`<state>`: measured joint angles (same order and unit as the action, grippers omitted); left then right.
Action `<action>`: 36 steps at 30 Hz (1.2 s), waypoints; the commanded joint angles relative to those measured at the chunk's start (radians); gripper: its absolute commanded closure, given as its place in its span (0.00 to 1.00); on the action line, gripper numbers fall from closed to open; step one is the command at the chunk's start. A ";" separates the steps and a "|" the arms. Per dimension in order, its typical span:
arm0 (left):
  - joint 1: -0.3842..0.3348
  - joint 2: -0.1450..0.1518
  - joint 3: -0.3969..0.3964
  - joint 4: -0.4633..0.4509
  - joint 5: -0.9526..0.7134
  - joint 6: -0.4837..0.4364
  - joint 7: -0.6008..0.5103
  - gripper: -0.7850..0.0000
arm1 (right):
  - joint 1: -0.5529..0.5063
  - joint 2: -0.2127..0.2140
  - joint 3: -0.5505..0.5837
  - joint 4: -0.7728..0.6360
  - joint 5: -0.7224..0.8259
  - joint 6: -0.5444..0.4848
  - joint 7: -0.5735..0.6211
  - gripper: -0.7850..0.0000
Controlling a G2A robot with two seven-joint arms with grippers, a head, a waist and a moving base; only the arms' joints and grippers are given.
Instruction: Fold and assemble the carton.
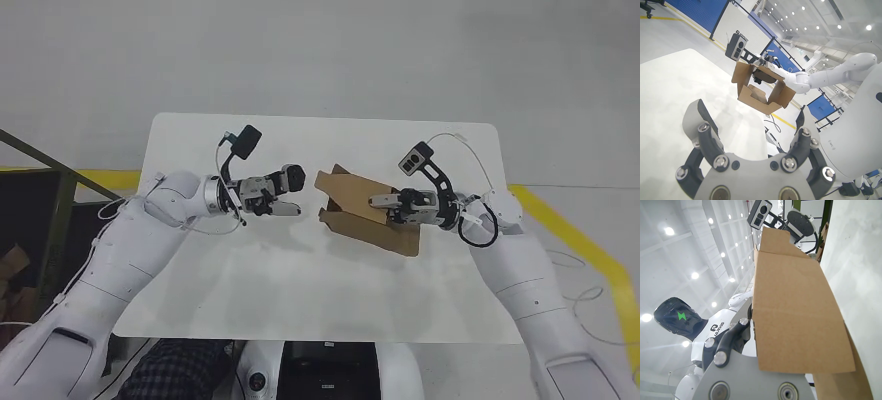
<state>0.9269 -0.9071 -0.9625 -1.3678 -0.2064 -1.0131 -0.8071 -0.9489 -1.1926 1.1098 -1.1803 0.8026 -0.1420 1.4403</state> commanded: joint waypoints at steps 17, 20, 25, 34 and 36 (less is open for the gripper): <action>0.051 -0.003 0.000 -0.110 -0.047 0.001 -0.001 0.00 | 0.013 -0.016 -0.024 0.030 0.042 -0.036 0.005 1.00; 0.045 -0.007 0.018 -0.114 -0.040 0.001 -0.001 0.00 | 0.009 -0.016 -0.022 0.029 0.051 -0.034 0.009 1.00; 0.032 -0.013 0.039 -0.101 -0.058 0.001 -0.001 0.00 | 0.004 -0.017 -0.019 0.027 0.057 -0.034 0.008 1.00; 0.014 -0.019 0.087 -0.110 -0.104 0.001 -0.001 0.00 | -0.006 -0.017 -0.015 0.001 0.053 -0.024 0.004 1.00; 0.011 -0.019 0.092 -0.110 -0.116 0.001 -0.001 0.00 | -0.008 -0.017 -0.013 -0.001 0.054 -0.025 0.000 1.00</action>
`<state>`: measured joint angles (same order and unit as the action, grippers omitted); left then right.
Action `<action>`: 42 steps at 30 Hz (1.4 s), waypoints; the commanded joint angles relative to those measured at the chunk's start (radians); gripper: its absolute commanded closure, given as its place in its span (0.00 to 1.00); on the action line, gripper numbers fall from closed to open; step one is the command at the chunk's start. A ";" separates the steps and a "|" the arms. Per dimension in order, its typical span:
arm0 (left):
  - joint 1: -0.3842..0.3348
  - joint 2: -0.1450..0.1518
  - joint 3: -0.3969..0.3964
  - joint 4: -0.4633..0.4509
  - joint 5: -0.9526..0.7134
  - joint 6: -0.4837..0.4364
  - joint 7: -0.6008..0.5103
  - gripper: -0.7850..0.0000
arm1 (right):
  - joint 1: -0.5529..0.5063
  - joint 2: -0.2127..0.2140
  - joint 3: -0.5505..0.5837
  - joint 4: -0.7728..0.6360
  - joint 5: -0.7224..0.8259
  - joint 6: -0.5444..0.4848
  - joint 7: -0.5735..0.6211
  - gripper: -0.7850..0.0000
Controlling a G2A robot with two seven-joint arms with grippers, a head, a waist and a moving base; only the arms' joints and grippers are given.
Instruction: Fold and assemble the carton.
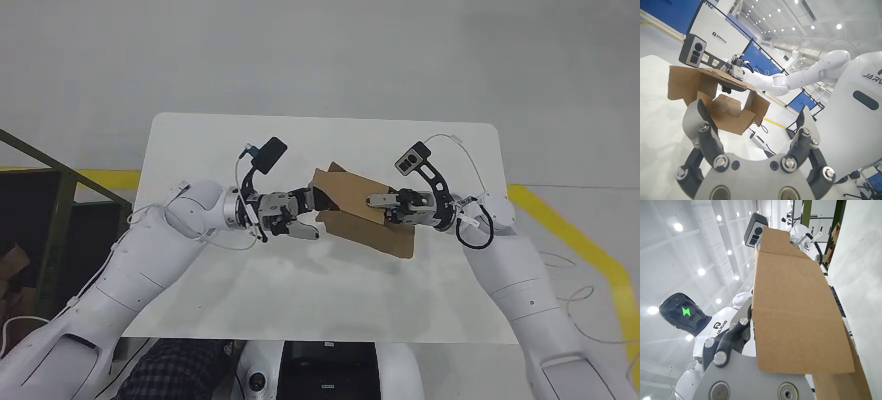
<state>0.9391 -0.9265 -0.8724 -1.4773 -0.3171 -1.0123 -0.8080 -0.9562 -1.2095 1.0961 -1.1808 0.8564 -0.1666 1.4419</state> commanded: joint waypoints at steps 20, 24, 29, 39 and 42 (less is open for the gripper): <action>-0.024 0.002 0.029 0.020 -0.016 0.000 0.000 0.59 | -0.028 0.006 0.024 -0.042 -0.004 0.019 0.008 1.00; -0.027 0.000 0.035 0.021 -0.019 0.000 0.000 0.79 | -0.030 0.006 0.023 -0.047 -0.006 0.020 0.009 1.00; -0.034 -0.001 0.047 0.025 -0.022 0.000 0.000 0.95 | -0.032 0.006 0.025 -0.048 -0.007 0.020 0.010 1.00; -0.042 -0.002 0.059 0.044 -0.034 0.000 0.000 1.00 | -0.035 0.008 0.031 -0.048 -0.006 0.022 0.010 1.00; -0.043 -0.002 0.060 0.047 -0.035 0.000 0.000 1.00 | -0.034 0.007 0.031 -0.049 -0.005 0.023 0.013 1.00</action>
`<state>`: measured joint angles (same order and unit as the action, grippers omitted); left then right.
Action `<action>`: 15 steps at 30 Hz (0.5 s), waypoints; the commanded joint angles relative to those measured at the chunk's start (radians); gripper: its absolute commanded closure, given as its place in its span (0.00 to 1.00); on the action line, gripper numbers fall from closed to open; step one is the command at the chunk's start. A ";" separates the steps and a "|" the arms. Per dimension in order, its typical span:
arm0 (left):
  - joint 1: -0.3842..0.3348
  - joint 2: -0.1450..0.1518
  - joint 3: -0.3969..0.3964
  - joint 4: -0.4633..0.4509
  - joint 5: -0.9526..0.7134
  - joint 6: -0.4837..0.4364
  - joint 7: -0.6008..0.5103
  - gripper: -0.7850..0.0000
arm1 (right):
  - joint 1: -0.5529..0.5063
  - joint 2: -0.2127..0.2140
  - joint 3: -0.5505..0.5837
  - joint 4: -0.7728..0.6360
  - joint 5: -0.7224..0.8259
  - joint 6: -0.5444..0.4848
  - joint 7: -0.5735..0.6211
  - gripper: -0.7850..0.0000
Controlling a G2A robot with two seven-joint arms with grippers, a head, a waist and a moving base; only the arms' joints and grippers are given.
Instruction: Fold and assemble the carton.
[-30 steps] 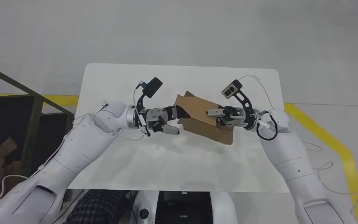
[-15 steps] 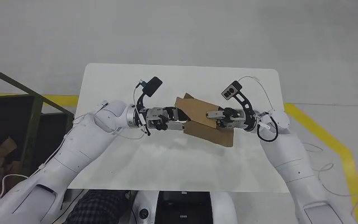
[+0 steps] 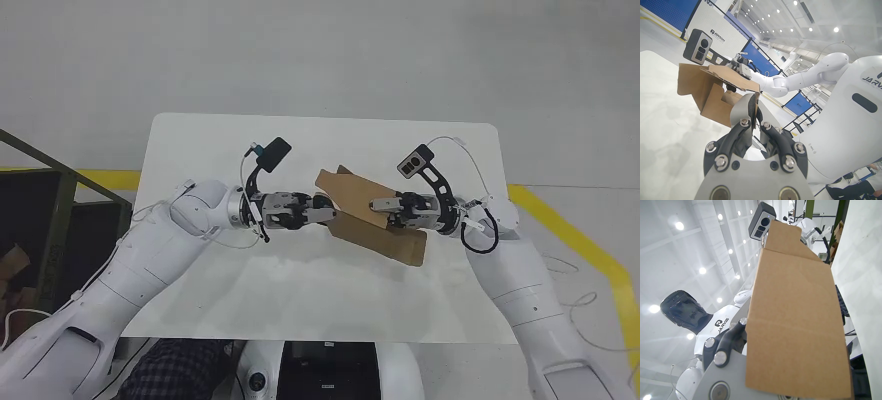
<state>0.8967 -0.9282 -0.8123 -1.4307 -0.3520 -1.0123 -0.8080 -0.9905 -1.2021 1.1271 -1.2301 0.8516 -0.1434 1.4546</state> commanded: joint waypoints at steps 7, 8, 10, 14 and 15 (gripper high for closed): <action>0.000 0.001 -0.001 0.005 -0.004 0.000 0.000 1.00 | 0.000 -0.001 -0.001 -0.003 0.002 0.000 0.003 1.00; 0.000 0.001 -0.001 0.005 -0.005 0.000 0.000 0.99 | 0.000 -0.001 -0.001 -0.003 0.003 -0.001 0.003 1.00; 0.000 0.000 -0.002 0.005 -0.006 0.000 0.000 0.95 | -0.001 -0.001 0.000 -0.004 0.003 -0.002 0.002 1.00; 0.001 0.001 -0.006 0.001 -0.006 0.000 0.000 0.95 | -0.003 -0.001 0.000 -0.006 0.005 0.000 0.003 1.00; 0.002 0.001 -0.006 0.000 -0.006 0.000 0.000 0.95 | -0.003 -0.001 0.000 -0.007 0.008 0.000 0.004 1.00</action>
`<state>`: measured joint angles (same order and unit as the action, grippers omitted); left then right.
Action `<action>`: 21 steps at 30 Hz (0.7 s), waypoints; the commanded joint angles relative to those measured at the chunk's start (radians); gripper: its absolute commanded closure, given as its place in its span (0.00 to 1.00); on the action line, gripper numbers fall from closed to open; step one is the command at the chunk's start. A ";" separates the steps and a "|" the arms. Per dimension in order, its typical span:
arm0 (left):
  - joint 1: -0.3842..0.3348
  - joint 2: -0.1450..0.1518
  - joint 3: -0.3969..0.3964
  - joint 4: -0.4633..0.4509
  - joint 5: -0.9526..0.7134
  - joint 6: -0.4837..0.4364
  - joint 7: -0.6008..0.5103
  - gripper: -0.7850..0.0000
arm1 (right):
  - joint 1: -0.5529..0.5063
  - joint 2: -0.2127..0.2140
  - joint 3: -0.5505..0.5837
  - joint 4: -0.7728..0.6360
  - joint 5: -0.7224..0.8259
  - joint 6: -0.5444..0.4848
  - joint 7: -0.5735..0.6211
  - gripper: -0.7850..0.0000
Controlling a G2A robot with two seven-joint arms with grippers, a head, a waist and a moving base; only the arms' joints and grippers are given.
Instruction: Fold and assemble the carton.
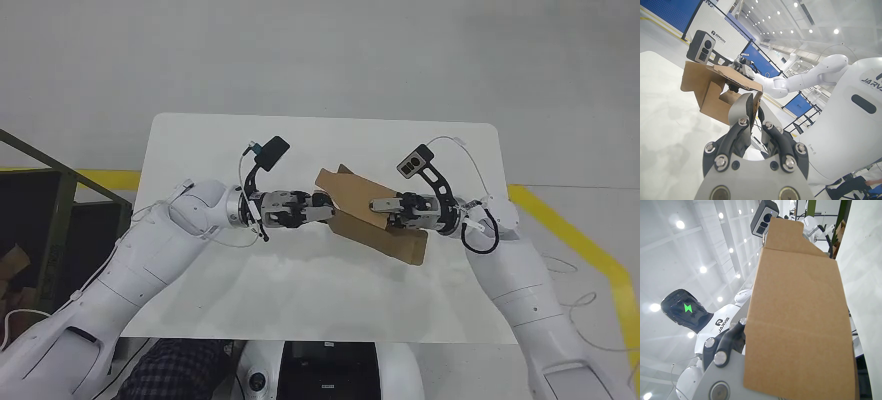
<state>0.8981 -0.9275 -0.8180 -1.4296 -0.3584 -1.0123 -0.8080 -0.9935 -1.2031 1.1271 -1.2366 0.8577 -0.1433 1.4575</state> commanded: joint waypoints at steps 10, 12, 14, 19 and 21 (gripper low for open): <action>0.005 0.002 -0.003 -0.009 0.015 0.000 0.000 0.95 | -0.004 -0.001 0.004 -0.001 0.026 0.016 -0.006 1.00; 0.006 0.002 0.000 -0.013 0.017 0.000 0.000 0.92 | -0.005 -0.002 0.005 -0.002 0.028 0.018 -0.010 1.00; 0.007 0.003 0.002 -0.015 0.016 0.000 0.000 0.84 | -0.005 -0.002 0.005 -0.003 0.029 0.021 -0.011 1.00; 0.006 0.004 0.002 -0.016 0.015 0.000 0.000 0.80 | -0.005 -0.003 0.004 -0.003 0.029 0.021 -0.012 1.00; 0.007 0.004 0.000 -0.013 0.020 0.000 0.000 0.80 | -0.005 -0.003 0.004 -0.003 0.031 0.022 -0.011 1.00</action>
<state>0.9048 -0.9236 -0.8168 -1.4441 -0.3411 -1.0123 -0.8080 -0.9987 -1.2059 1.1312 -1.2391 0.8877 -0.1219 1.4463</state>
